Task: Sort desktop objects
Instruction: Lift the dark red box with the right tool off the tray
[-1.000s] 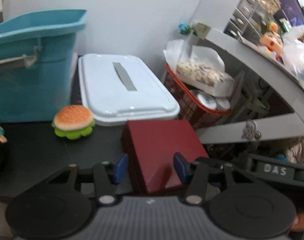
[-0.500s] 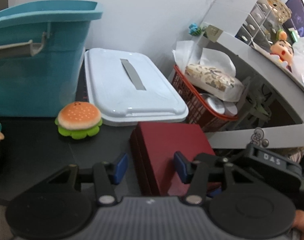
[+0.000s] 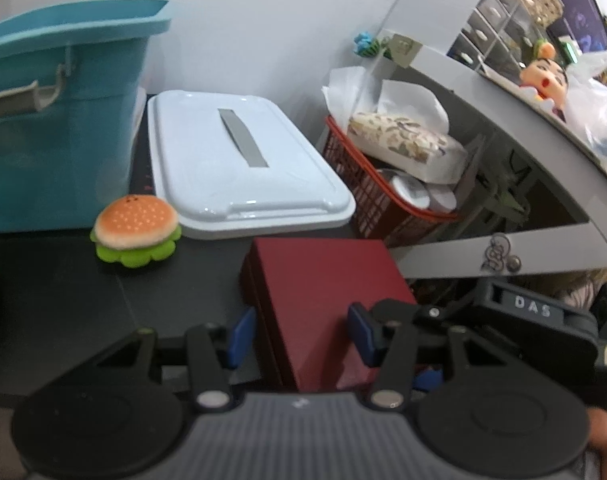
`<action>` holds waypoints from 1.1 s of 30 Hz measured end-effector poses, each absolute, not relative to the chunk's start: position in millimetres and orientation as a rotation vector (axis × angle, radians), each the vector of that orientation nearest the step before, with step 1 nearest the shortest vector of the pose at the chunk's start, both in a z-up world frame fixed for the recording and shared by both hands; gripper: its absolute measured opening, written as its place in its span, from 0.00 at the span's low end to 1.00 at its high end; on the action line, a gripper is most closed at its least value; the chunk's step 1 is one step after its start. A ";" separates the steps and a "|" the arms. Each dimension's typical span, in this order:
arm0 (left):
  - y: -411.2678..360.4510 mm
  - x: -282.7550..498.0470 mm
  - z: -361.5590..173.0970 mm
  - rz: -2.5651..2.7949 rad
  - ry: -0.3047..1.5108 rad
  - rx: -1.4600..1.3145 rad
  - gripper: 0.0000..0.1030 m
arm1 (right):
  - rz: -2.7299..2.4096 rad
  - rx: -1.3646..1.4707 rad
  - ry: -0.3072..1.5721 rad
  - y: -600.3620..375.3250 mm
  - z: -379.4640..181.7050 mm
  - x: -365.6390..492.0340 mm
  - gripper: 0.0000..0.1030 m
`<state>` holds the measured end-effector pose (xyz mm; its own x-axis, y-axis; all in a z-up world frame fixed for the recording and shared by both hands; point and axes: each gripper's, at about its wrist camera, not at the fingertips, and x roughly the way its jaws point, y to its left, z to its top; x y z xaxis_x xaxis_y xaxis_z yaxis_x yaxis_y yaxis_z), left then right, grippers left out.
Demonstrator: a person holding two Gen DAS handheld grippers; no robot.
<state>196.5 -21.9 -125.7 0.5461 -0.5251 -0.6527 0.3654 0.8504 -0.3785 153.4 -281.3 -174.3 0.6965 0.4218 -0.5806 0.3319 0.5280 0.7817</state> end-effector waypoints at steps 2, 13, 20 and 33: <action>-21.2 193.9 -122.9 -0.531 0.834 -0.194 0.50 | 0.065 1.046 0.840 -280.9 -172.1 148.3 0.66; 18.7 201.4 -113.9 -0.346 0.809 -0.118 0.50 | 0.135 0.981 0.834 -265.0 -144.4 125.1 0.51; 25.7 202.5 -121.7 -0.346 0.852 -0.126 0.50 | 0.160 0.865 0.804 -254.5 -125.3 120.6 0.47; 22.6 200.8 -131.5 -0.371 0.888 -0.133 0.44 | 0.258 0.692 0.790 -232.2 -103.2 130.9 0.46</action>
